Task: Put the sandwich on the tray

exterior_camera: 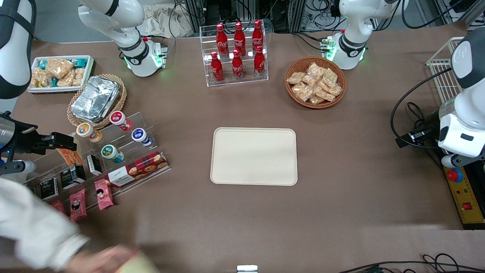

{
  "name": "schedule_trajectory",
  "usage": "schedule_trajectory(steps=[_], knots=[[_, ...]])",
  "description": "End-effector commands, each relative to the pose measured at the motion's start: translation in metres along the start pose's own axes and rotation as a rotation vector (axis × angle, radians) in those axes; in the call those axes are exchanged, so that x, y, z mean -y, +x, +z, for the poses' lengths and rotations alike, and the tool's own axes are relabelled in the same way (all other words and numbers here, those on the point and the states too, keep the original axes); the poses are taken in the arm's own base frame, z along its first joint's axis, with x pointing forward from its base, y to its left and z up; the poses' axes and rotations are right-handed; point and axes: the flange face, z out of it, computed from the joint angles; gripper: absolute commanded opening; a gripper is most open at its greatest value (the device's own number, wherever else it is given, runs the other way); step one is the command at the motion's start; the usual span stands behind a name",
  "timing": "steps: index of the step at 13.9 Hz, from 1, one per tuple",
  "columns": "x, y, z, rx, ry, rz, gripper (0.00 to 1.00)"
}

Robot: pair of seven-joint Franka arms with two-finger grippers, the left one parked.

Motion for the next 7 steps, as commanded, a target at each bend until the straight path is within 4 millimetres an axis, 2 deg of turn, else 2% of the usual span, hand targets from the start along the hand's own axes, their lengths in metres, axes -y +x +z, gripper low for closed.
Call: schedule_trajectory(steps=[1, 7], knots=[[0.0017, -0.0030, -0.0068, -0.014, -0.003, -0.007, 1.00], [-0.0066, -0.0036, -0.0045, -0.007, 0.000, 0.002, 1.00]])
